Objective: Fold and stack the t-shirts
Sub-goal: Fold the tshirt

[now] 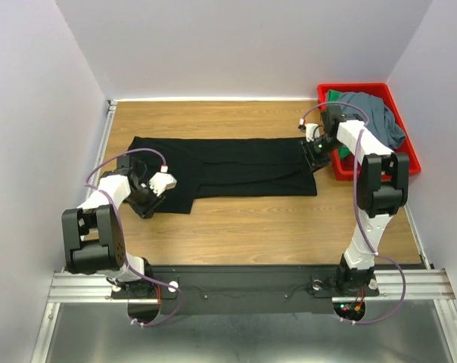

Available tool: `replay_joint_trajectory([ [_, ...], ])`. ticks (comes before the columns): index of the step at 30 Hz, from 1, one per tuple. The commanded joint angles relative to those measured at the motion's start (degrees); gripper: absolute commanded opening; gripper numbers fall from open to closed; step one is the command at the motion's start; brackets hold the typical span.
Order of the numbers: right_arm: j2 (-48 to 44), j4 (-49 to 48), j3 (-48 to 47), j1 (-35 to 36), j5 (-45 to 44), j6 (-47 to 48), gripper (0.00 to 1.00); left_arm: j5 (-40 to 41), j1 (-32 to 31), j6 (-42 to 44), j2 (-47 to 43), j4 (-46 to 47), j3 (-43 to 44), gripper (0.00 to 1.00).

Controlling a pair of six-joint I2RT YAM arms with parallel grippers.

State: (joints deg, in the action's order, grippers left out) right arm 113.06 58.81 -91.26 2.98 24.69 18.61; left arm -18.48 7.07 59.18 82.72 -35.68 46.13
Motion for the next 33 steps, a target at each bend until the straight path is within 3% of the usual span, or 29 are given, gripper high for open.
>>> replay_joint_trajectory([
  [1,-0.2,-1.8,-2.7,0.4,0.8,-0.7,0.41,4.5,-1.5,-3.8,1.5,7.6,-1.7,0.49],
  [8,-0.6,-1.9,-1.4,0.5,0.6,-0.4,0.41,5.6,-3.4,-6.4,6.0,11.3,-2.3,0.47],
  [10,-0.9,-1.9,-1.0,0.5,0.3,-0.2,0.41,6.5,-4.3,-6.4,6.8,11.2,-3.0,0.34],
  [11,-0.9,-1.9,-0.9,0.5,0.2,-0.1,0.41,6.4,-4.4,-6.4,6.8,11.0,-3.0,0.17],
  [13,-1.0,-1.9,-0.8,0.5,-0.1,0.1,0.41,4.5,-4.4,-6.8,6.1,7.7,-1.1,0.00],
  [18,-1.2,-1.9,-0.8,0.5,-0.3,0.6,0.40,-3.0,-4.4,-9.4,3.9,-4.2,11.0,0.00],
  [22,-0.6,-1.9,-1.7,0.6,-0.8,0.8,0.40,-7.4,-4.4,-12.1,7.0,-10.6,27.0,0.00],
  [33,0.7,-2.1,-3.7,0.6,-1.9,1.8,0.41,-10.2,-4.4,-19.2,27.3,-7.6,50.8,0.00],
])
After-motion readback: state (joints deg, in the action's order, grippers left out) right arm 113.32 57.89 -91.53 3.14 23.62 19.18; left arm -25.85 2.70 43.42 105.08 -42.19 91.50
